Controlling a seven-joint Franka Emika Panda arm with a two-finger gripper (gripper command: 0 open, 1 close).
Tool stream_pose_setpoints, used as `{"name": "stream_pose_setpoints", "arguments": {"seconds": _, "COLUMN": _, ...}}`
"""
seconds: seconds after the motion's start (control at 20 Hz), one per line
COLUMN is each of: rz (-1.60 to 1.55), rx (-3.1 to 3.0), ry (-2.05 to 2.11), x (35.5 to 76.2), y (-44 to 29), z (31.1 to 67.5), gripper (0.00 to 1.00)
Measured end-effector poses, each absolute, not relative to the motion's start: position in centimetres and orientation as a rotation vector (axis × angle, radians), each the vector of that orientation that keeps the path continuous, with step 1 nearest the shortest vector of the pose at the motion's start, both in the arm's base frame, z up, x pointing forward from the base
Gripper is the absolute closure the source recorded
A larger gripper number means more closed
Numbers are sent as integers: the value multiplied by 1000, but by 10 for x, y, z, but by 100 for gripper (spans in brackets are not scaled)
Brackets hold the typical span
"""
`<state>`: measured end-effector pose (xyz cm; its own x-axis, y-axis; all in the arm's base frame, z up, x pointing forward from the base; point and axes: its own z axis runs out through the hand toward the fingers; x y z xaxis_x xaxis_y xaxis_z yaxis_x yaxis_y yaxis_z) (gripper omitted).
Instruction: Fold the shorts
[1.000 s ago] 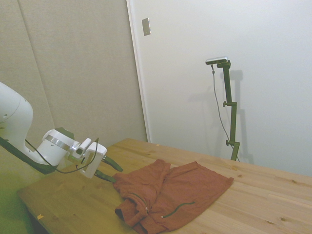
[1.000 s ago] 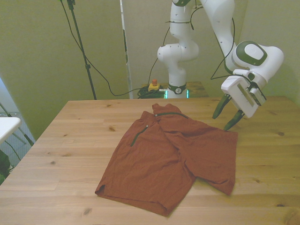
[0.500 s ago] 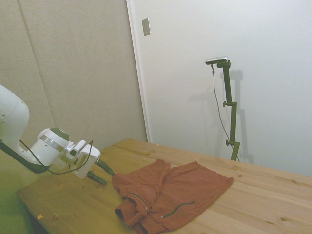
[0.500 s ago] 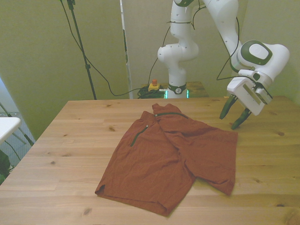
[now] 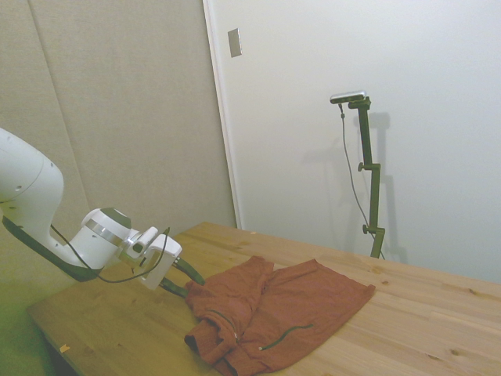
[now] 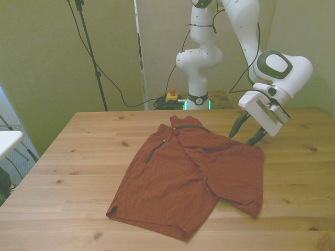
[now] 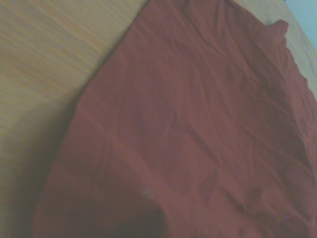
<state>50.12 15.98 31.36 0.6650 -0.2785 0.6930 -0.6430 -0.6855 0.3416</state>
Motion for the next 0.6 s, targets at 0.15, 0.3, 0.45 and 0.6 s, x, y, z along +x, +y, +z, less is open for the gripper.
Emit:
{"name": "stream_pose_setpoints", "arguments": {"seconds": 0.15, "rz": 836, "rx": 2300, "ry": -710, "x": 505, "y": 152, "z": 313, "gripper": 100}}
{"name": "stream_pose_setpoints", "arguments": {"seconds": 0.3, "rz": 842, "rx": 2296, "ry": -726, "x": 508, "y": 146, "z": 312, "gripper": 100}}
{"name": "stream_pose_setpoints", "arguments": {"seconds": 0.45, "rz": 849, "rx": 2302, "ry": -745, "x": 511, "y": 138, "z": 311, "gripper": 100}}
{"name": "stream_pose_setpoints", "arguments": {"seconds": 0.6, "rz": 846, "rx": 2312, "ry": -754, "x": 514, "y": 132, "z": 309, "gripper": 100}}
